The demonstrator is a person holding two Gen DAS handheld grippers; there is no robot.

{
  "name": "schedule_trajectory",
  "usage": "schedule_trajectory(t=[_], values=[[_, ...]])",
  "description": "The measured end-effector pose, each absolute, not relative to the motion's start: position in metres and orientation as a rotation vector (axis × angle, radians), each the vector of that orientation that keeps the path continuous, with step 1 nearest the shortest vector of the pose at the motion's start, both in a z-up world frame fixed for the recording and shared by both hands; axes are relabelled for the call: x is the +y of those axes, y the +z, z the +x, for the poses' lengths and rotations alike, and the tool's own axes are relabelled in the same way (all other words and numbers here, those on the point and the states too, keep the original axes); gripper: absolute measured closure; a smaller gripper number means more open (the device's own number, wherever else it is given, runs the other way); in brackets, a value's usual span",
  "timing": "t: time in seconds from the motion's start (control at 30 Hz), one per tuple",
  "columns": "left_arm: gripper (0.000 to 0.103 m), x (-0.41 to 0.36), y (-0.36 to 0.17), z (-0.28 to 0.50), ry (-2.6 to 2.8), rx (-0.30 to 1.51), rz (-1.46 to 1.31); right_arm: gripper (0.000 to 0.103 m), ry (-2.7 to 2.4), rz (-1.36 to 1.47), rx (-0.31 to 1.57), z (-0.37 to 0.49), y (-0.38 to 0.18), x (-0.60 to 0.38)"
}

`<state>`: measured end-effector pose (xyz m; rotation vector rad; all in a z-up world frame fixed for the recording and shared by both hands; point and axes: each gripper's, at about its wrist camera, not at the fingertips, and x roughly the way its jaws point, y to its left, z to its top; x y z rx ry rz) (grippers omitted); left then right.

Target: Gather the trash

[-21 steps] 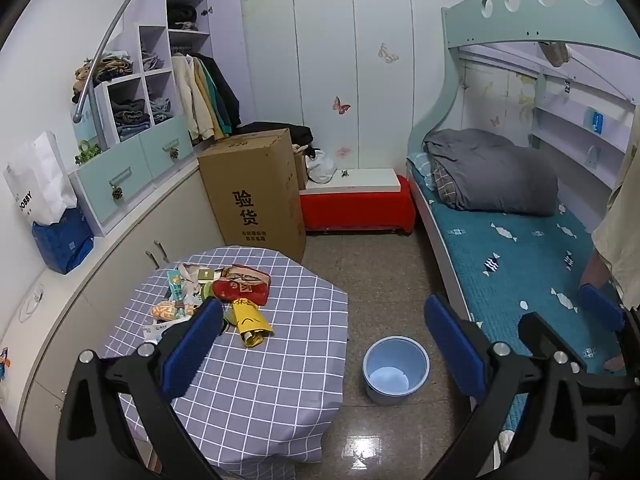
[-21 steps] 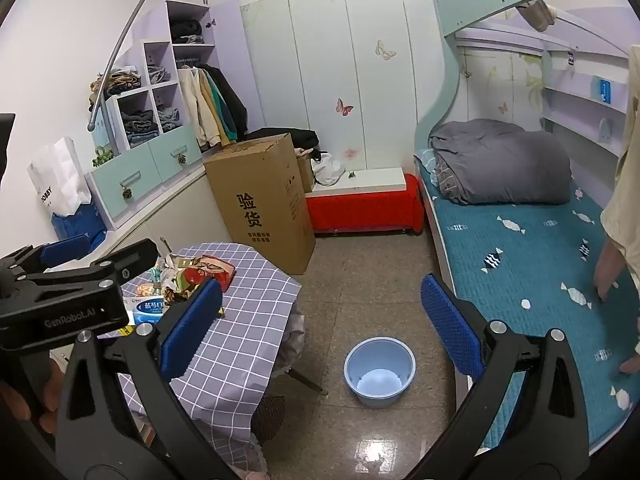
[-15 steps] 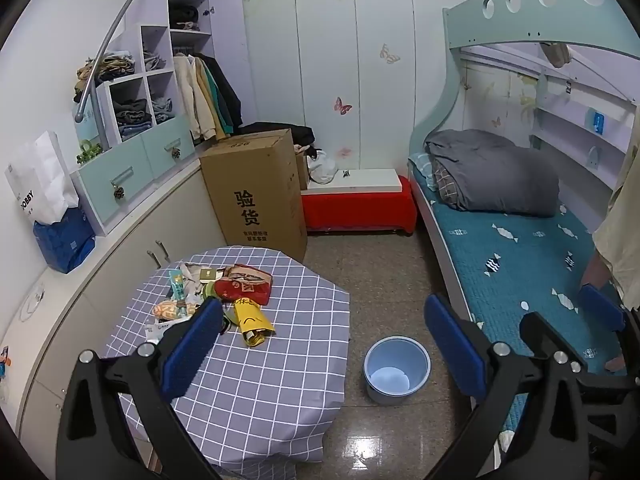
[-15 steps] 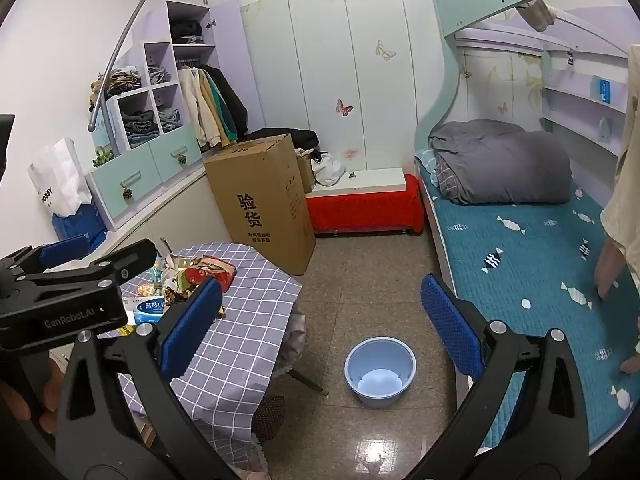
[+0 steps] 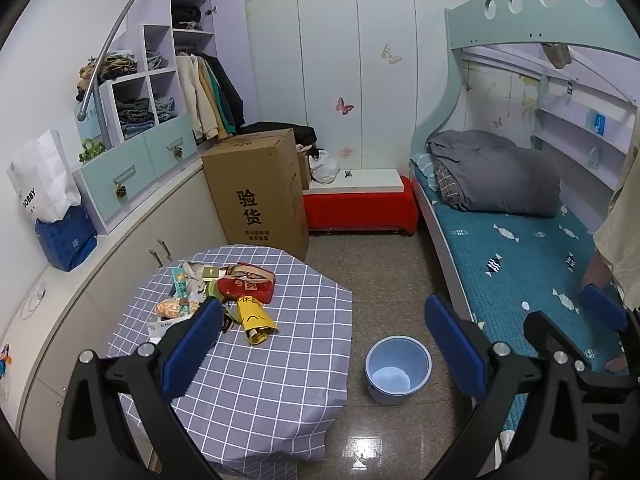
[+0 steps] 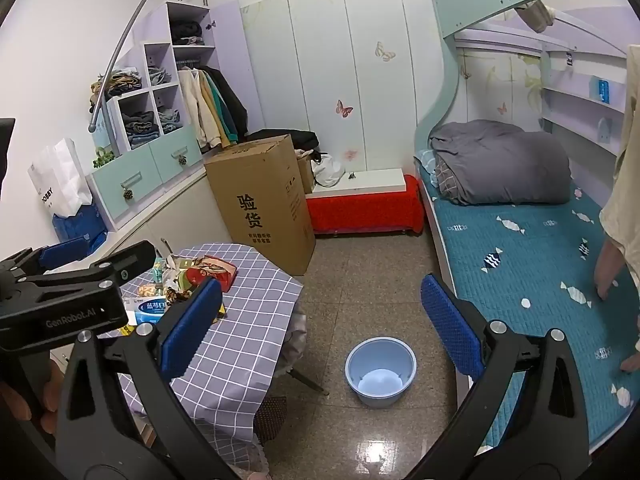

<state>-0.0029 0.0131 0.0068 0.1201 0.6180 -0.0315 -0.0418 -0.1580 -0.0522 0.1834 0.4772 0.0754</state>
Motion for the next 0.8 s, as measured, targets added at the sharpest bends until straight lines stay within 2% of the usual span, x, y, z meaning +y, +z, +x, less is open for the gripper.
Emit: schedule_trajectory(t=[0.8], values=[[0.004, 0.019, 0.002, -0.017, -0.025, 0.624, 0.118, 0.006, 0.078, 0.186, 0.479, -0.053, -0.050, -0.156]])
